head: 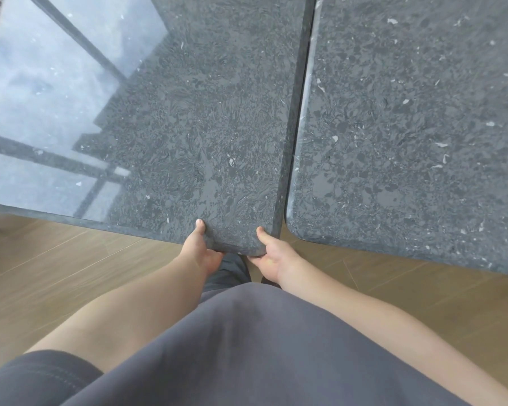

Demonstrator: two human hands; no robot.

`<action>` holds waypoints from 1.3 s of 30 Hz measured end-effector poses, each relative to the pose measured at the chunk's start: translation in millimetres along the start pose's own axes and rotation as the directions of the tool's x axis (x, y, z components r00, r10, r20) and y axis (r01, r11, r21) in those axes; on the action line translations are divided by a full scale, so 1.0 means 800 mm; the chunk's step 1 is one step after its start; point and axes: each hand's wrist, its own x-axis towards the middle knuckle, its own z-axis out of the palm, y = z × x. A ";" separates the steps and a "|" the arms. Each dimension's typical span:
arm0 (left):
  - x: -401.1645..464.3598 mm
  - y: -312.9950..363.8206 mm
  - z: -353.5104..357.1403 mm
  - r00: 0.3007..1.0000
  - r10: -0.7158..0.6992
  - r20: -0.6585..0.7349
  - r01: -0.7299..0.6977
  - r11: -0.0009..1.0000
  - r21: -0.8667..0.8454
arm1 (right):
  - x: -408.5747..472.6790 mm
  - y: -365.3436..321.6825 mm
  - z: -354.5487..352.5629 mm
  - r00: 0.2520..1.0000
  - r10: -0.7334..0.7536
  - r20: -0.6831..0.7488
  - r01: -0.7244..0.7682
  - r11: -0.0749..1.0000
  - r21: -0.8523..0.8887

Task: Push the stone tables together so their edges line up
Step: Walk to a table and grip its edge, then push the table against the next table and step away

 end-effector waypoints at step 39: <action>-0.223 0.052 0.005 0.665 0.470 0.580 -0.710 0.638 0.297 | -0.259 -0.052 0.032 0.602 -0.774 0.194 0.776 0.510 -0.371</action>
